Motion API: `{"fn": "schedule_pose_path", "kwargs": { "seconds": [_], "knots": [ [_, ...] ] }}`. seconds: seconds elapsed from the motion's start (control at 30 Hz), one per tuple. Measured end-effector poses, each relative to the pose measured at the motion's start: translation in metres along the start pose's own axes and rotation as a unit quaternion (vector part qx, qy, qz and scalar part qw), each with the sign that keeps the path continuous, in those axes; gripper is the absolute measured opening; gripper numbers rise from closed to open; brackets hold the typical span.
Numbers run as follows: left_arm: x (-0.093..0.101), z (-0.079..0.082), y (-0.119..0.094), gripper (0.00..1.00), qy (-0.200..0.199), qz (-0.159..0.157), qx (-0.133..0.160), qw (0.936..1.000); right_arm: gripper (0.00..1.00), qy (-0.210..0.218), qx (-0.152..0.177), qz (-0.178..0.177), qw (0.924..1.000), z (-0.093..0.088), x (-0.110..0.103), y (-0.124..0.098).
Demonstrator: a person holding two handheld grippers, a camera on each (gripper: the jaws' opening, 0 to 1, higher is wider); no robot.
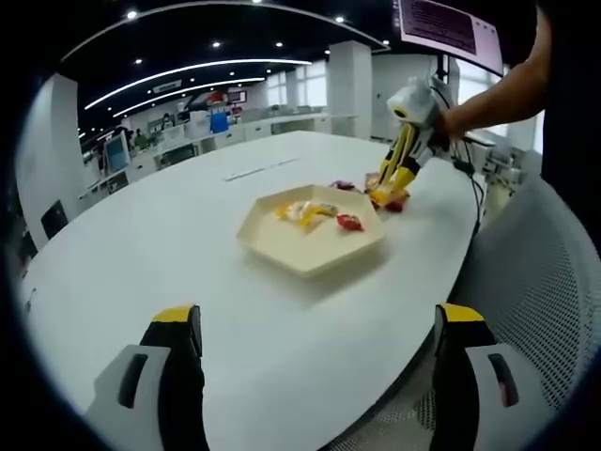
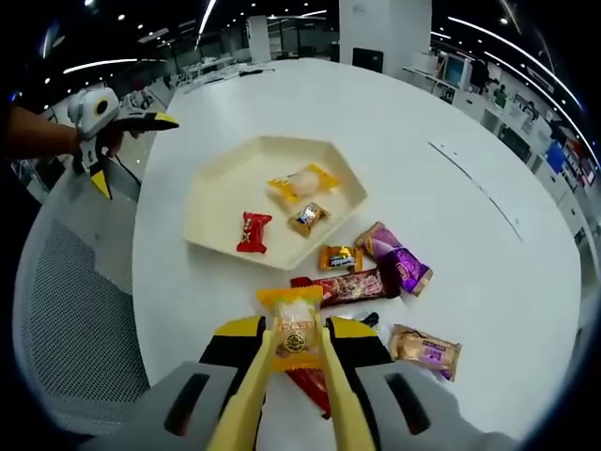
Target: Place the target food into the container with the food tongs after gripping and lifting it, then release it inside without dropping or visibly crushing the food.
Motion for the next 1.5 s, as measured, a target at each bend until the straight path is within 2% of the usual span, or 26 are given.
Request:
{"fn": "schedule_pose_path", "kwargs": {
  "seconds": [0.1,0.27,0.43,0.7,1.5],
  "knots": [
    [-0.002,0.006,-0.002,1.00,-0.015,0.003,0.016,0.9998,0.24,0.002,0.003,-0.003,1.0000,0.003,0.003,-0.007],
    [0.001,0.010,-0.002,1.00,-0.009,0.003,0.028,0.9996,0.25,0.001,0.005,-0.009,0.9999,0.007,0.008,-0.017],
    [0.005,0.007,0.000,1.00,0.011,-0.003,0.019,0.9998,0.25,-0.003,0.007,-0.015,0.9999,0.013,0.012,-0.029],
    [0.003,0.008,-0.001,1.00,0.008,0.000,0.021,0.9997,0.25,-0.003,0.014,-0.022,0.9997,0.021,0.020,-0.040],
    [0.000,0.007,-0.001,1.00,-0.002,0.006,0.017,0.9998,0.25,-0.006,0.022,-0.018,0.9996,0.036,0.019,-0.035]
  ]
}}
Point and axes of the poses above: the point that each gripper's makers call its tool centre point, and the gripper's own axes: y roughly forward along the fingers, x roughly to its right, z roughly out of its top, the point moved 2 cm from there along -y, roughly backward along the fingers
